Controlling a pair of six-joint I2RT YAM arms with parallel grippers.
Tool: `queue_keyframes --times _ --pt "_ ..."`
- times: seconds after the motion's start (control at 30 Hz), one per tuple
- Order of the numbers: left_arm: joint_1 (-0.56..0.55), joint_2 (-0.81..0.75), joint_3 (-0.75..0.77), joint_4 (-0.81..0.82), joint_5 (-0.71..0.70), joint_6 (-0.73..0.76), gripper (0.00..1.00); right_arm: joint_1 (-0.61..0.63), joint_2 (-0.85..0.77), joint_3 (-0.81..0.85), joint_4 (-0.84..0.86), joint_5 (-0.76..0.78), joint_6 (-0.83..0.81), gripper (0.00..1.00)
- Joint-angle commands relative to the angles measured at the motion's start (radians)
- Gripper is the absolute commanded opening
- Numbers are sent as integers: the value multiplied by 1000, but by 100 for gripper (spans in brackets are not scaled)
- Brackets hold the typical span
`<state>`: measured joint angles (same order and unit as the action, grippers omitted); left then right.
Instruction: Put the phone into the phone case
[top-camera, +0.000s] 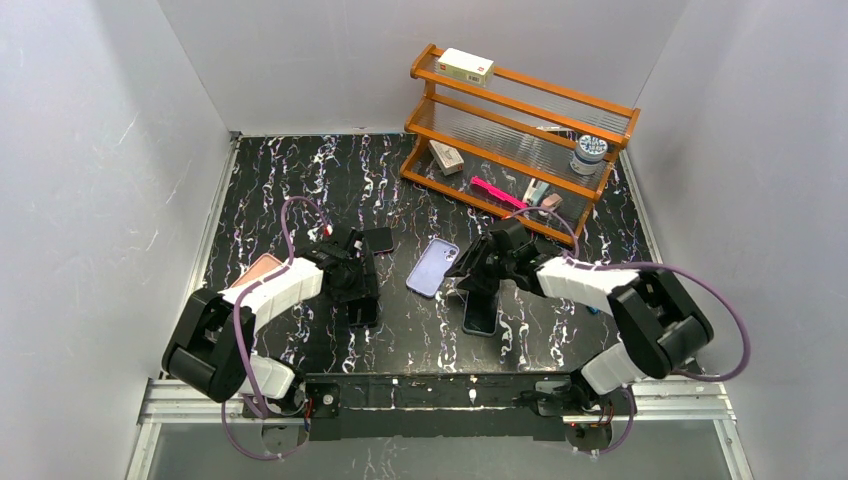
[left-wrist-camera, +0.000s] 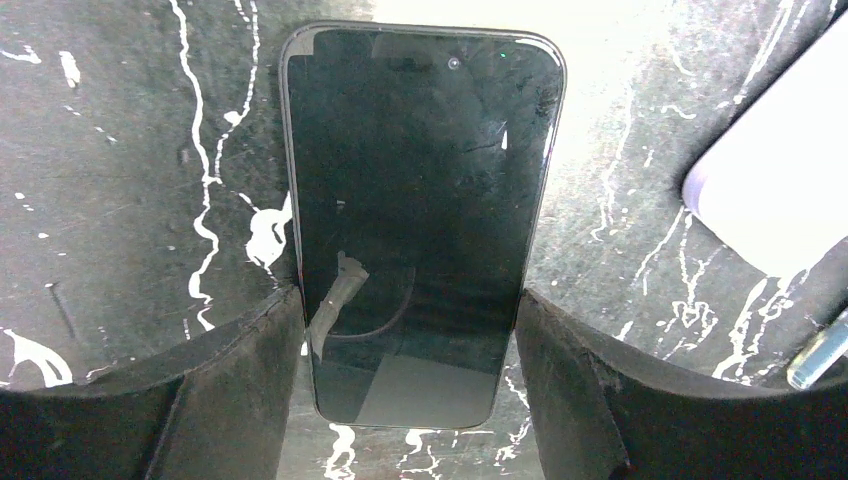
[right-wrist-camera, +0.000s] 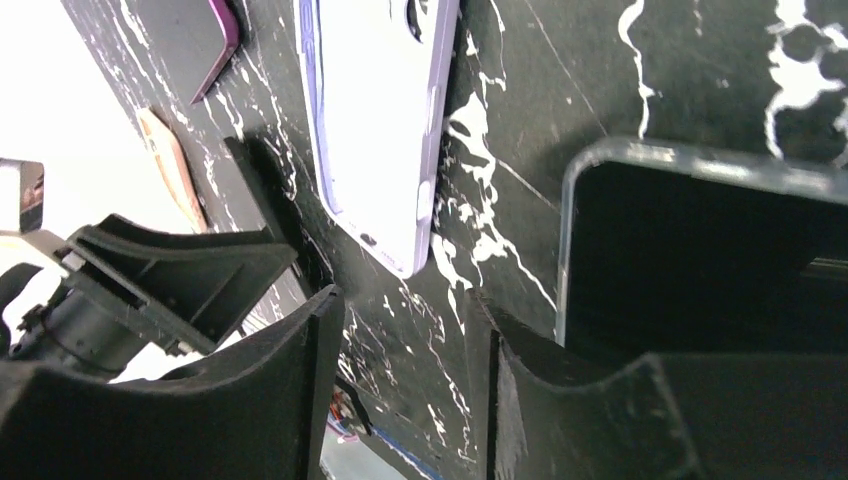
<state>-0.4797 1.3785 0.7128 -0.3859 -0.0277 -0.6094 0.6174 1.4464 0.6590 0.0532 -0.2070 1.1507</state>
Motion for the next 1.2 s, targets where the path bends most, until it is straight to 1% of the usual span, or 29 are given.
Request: queue_keyframes --times 0.0,0.1,0.2,0.3,0.57,0.8,0.93,1.17 --pt "0 10 -42 6 102 -28 38 15 84 75 85 15 22 54" --pt "0 0 -43 10 107 -26 37 17 150 100 102 10 17 53" --pt "0 -11 -47 10 112 -27 37 22 203 143 78 7 -7 53" --pt "0 -22 -57 17 124 -33 36 29 247 189 45 18 -30 50" --pt "0 -33 -76 50 182 -45 36 54 343 244 2 1 -85 39" --pt "0 -85 -78 39 166 -24 36 80 370 267 -52 3 -129 27" --pt "0 -81 -87 44 183 -32 36 84 367 264 -84 6 -145 18" --pt "0 -90 -94 64 223 -52 35 86 340 247 -104 1 -164 9"
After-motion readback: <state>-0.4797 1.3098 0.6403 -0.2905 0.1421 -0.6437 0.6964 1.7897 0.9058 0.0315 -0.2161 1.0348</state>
